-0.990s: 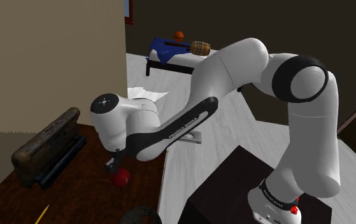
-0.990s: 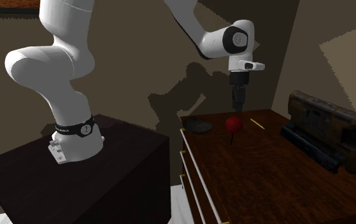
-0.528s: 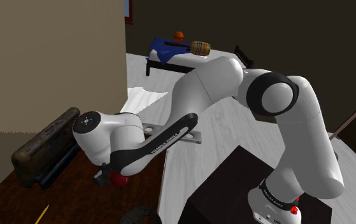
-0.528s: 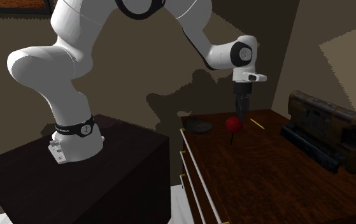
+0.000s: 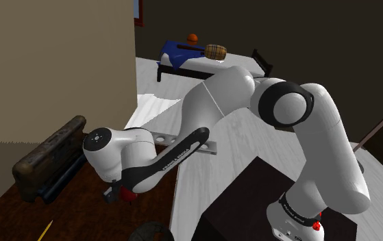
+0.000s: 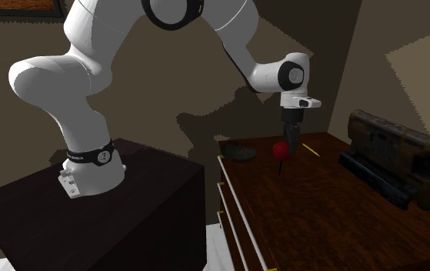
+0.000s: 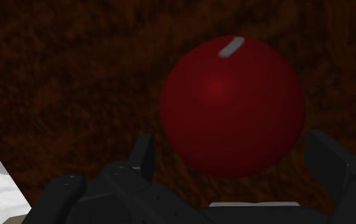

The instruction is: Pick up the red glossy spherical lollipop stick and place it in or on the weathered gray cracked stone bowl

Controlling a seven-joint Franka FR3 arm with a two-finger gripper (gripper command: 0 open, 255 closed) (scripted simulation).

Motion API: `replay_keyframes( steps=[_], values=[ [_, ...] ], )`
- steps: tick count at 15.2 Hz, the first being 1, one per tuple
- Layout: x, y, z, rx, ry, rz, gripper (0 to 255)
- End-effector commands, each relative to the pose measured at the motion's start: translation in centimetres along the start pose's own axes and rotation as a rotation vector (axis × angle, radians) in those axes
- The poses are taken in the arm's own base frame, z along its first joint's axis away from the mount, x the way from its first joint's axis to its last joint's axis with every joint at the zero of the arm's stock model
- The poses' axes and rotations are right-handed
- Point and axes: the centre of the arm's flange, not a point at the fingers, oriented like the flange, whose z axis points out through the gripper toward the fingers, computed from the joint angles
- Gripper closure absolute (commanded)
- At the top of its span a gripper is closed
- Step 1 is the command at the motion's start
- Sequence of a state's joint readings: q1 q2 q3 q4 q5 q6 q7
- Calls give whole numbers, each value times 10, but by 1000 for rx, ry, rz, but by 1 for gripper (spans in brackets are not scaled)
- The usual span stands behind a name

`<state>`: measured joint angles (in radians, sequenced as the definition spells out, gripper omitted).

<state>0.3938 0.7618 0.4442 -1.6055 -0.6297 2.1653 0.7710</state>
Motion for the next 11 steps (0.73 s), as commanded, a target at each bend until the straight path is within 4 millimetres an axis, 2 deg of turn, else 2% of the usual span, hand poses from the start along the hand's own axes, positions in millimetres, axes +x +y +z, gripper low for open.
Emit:
replay_keyframes(
  steps=[1, 4, 5, 11],
  values=[
    [0, 0, 0, 0, 0, 0, 0],
    [0, 0, 0, 0, 0, 0, 0],
    [0, 0, 0, 0, 0, 0, 255],
    [0, 0, 0, 0, 0, 0, 255]
  ],
)
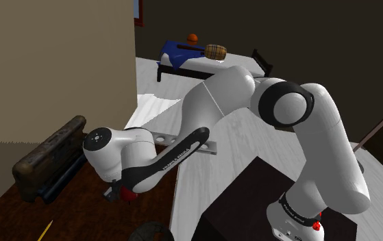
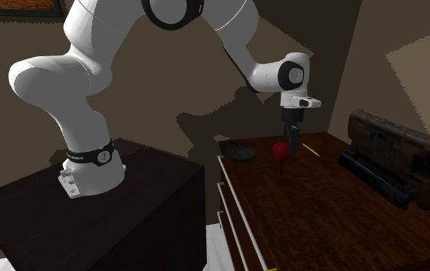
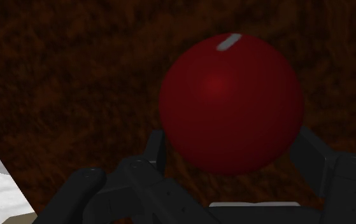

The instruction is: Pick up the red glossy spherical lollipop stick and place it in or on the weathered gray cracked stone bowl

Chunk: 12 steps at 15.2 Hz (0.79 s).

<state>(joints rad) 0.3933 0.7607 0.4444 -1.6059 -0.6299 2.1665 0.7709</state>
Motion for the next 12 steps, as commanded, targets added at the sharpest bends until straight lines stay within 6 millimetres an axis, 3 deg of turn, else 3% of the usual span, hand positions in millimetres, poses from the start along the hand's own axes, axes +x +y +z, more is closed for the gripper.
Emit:
replay_keyframes(
  steps=[1, 3, 12],
  values=[
    [0, 0, 1, -1, -2, 0, 255],
    [0, 0, 1, -1, -2, 0, 255],
    [2, 10, -45, -1, -2, 0, 255]
  ],
)
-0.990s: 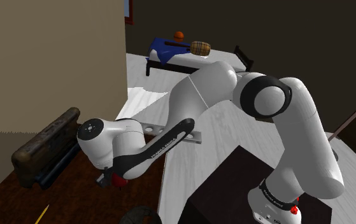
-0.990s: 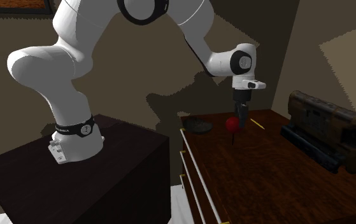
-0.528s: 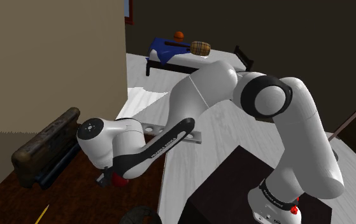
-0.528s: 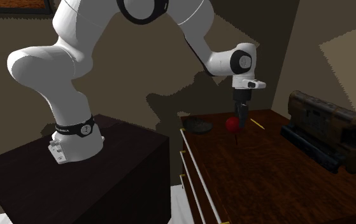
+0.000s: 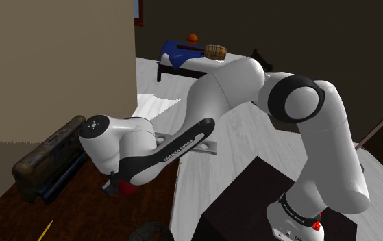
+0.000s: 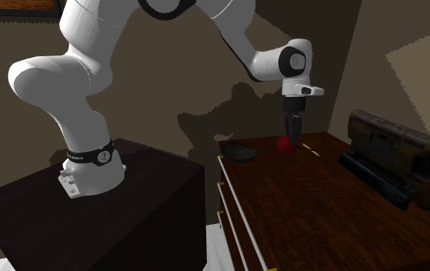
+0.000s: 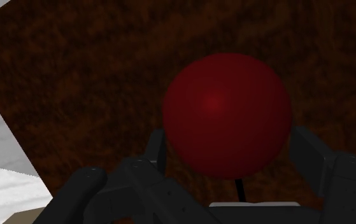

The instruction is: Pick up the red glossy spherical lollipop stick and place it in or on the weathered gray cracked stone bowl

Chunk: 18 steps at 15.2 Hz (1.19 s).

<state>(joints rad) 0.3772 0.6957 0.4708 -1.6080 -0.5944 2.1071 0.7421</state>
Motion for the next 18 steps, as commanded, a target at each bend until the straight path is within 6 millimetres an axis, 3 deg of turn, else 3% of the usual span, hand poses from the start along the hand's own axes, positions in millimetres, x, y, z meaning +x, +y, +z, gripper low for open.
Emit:
replay_keyframes(
  steps=[1, 14, 18],
  values=[
    [0, 3, -11, 0, 0, 0, 255],
    [3, 17, -77, 0, 0, 0, 255],
    [-41, -8, -95, 0, 0, 0, 255]
  ],
)
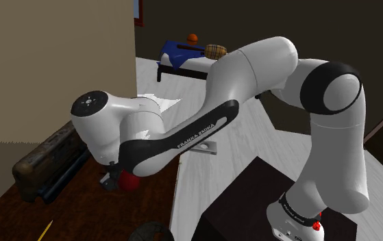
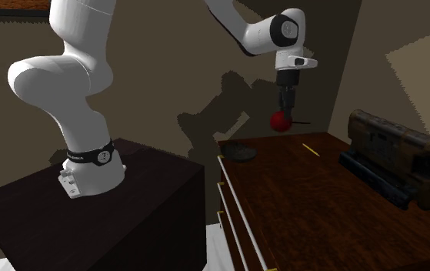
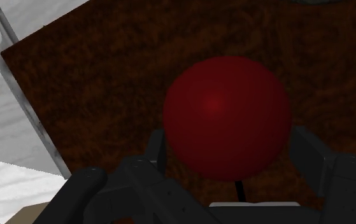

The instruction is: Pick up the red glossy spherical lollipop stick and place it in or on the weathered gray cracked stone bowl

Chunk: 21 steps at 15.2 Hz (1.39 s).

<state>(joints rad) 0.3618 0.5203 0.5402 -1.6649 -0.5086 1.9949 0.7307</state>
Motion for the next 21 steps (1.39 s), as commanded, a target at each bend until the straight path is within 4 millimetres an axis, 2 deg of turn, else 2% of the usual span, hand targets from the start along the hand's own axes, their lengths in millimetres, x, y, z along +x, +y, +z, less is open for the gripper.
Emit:
replay_keyframes(
  steps=[1, 12, 21],
  values=[
    [-23, -11, -10, -1, 0, 1, 255],
    [-138, -76, -58, -1, 0, 1, 255],
    [-140, -86, -11, -1, 0, 1, 255]
  ],
)
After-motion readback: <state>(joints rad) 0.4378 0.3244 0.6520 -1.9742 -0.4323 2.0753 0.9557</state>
